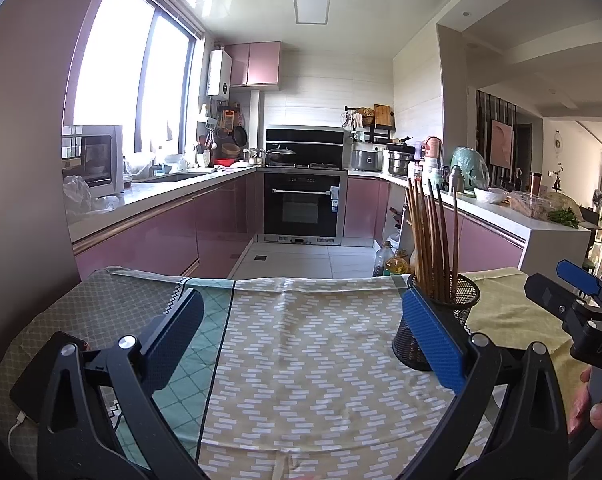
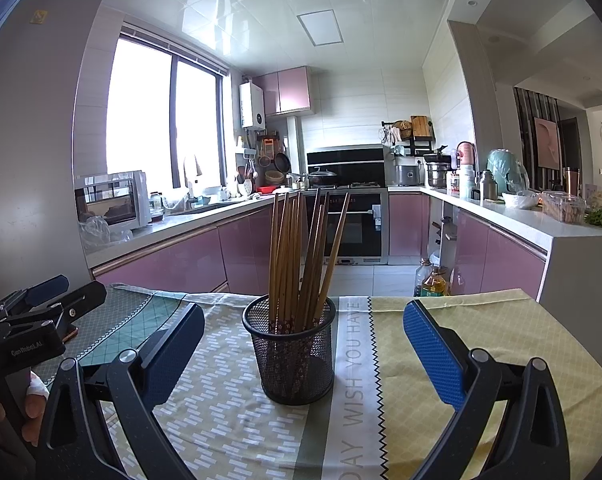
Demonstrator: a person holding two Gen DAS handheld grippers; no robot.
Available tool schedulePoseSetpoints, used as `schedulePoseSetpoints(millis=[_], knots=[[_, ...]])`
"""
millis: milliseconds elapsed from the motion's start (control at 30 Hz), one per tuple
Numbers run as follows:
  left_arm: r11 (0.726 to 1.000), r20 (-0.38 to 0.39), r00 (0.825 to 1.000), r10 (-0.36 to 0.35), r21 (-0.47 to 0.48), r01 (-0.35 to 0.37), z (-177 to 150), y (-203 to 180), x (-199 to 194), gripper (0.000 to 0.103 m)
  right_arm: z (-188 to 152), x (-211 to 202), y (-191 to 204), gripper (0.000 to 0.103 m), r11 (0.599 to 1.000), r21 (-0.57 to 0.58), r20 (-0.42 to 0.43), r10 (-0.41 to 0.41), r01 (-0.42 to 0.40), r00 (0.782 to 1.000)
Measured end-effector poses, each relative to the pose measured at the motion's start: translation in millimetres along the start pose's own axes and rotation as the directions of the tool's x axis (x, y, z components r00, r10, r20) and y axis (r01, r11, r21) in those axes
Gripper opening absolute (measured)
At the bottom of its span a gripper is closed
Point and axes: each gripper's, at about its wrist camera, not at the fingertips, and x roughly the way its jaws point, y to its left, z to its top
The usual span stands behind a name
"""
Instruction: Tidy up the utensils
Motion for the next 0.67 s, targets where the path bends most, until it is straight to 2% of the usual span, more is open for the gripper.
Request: schedulePoseSetpoints(millis=[400,467,533,633,667], knots=[[0.999,0.003,1.000,-0.004,0.037,0.004,-0.1,-2.7,1.3,0.098,-3.6,3.7,-1.9,0.097,1.000,-0.007,-0.018,-0.004,0.004,1.000],[0.999,-0.025,1.000,-0.010,0.047,0.011,-1.0,-3.5,5.3,0.098,-4.6,6.8,-6.9,0.097,1.000,-0.005,-0.036,-0.018,0.018,0.999],[0.999,-0.067,0.998,-0.005,0.039,0.008,-2.7,-0.7,12.0,0.098,-6.2,16.3,-19.0,0.097,0.999,0.001,-0.092,-0.045,0.045,0.995],[0.999,-0.148,0.989,0.005,0.035,0.001,-7.1,8.9,27.1,0.098,-13.0,41.6,-48.0,0.097,0.988,-0.021,-0.233,-0.154,0.153,0.960],[0.999,-0.173,0.985,0.020,0.033,-0.014,-9.6,12.9,32.6,0.098,-17.7,55.5,-61.8,0.097,0.982,-0.034,-0.310,-0.186,0.185,0.932]])
